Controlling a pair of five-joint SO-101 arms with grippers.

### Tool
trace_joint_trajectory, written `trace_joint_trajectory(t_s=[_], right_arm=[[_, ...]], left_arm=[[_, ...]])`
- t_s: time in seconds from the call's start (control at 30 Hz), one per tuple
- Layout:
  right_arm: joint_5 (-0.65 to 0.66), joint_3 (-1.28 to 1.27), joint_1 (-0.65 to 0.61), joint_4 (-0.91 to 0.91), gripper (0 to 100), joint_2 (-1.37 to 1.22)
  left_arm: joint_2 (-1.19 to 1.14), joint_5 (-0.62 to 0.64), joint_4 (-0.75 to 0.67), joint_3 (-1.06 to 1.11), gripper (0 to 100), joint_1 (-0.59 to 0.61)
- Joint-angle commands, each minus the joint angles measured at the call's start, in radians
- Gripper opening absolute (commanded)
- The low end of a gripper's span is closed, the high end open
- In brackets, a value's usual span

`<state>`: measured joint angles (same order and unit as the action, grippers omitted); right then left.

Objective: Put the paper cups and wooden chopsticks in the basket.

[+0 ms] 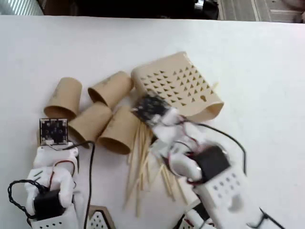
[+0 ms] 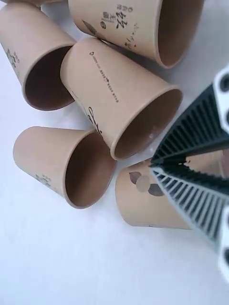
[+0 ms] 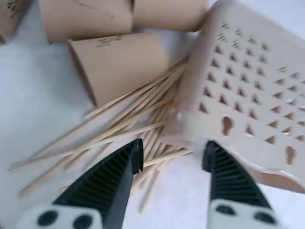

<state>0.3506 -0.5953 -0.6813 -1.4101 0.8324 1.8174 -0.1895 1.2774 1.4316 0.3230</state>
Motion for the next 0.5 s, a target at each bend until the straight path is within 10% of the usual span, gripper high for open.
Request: trace_joint_trajectory(t_s=[0.0,0.47], right_arm=[[-0.031,0.052,-0.105,0.030,30.6,-0.133],[-0.055,-0.164,-0.226,0.522,30.6,-0.355]], left_arm=[[0.004,0.012,-0.018,-0.052,2,0.062],[0.004,0.012,-0.025,-0.054,2,0.101]])
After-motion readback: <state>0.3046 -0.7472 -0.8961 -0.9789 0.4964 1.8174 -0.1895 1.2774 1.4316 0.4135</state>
